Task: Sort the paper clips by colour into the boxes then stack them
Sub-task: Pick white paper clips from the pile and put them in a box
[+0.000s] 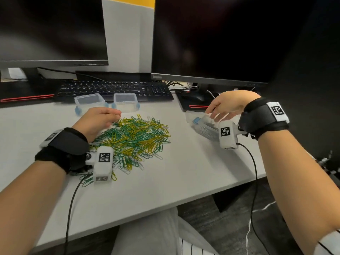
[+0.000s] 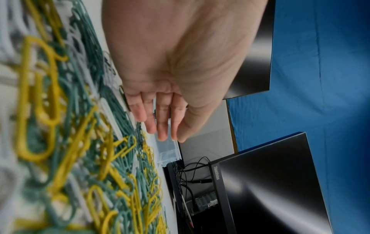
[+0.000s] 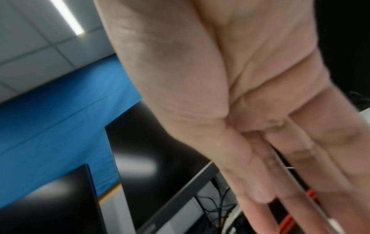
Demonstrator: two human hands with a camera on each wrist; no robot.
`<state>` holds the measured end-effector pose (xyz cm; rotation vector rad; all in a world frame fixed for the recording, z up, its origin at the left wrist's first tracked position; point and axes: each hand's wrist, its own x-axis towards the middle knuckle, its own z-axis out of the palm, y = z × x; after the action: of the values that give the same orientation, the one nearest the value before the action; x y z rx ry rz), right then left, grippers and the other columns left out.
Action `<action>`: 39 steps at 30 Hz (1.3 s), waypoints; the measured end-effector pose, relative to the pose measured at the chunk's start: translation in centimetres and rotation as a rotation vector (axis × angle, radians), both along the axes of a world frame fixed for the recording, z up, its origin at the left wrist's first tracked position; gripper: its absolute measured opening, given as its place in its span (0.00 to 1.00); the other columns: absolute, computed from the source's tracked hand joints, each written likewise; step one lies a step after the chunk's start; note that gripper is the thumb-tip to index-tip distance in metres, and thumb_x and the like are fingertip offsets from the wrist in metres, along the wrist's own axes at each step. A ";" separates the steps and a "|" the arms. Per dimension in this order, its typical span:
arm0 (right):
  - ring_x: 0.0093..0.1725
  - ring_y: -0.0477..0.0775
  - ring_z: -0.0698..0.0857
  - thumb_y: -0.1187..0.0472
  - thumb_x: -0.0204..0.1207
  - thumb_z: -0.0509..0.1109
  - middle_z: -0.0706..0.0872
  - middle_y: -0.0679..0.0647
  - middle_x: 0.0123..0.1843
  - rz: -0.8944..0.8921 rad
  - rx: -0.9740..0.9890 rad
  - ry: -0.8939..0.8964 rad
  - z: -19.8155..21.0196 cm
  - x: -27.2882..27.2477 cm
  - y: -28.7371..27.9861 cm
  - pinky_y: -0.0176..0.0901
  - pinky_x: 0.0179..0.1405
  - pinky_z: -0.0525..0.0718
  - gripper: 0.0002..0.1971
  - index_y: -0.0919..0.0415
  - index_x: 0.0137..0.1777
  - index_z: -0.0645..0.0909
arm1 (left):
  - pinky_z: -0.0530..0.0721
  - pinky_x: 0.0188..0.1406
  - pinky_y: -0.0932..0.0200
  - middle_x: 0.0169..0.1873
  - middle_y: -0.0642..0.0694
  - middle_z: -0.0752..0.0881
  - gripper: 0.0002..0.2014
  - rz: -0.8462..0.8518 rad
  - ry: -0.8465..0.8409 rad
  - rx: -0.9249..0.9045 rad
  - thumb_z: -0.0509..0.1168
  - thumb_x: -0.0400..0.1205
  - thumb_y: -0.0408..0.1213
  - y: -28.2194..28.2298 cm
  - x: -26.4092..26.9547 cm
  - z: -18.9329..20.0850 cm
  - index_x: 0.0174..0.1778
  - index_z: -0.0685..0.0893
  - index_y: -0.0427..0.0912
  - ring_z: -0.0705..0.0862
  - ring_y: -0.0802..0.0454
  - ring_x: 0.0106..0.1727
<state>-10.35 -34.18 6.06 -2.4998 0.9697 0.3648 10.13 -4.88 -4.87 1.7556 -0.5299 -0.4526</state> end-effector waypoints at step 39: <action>0.52 0.54 0.90 0.77 0.79 0.63 0.90 0.61 0.54 0.324 1.093 -0.589 -8.8 13.2 9.1 0.38 0.52 0.88 0.13 0.68 0.58 0.83 | 0.87 0.41 0.68 0.40 0.44 0.86 0.08 -0.009 0.127 -0.152 0.62 0.82 0.23 -0.8 -0.7 0.0 0.46 0.84 0.38 0.87 0.55 0.38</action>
<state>2.90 -25.09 -2.78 -1.5574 0.0393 0.1522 9.40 -5.71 -4.85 1.5680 -0.4698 -0.5137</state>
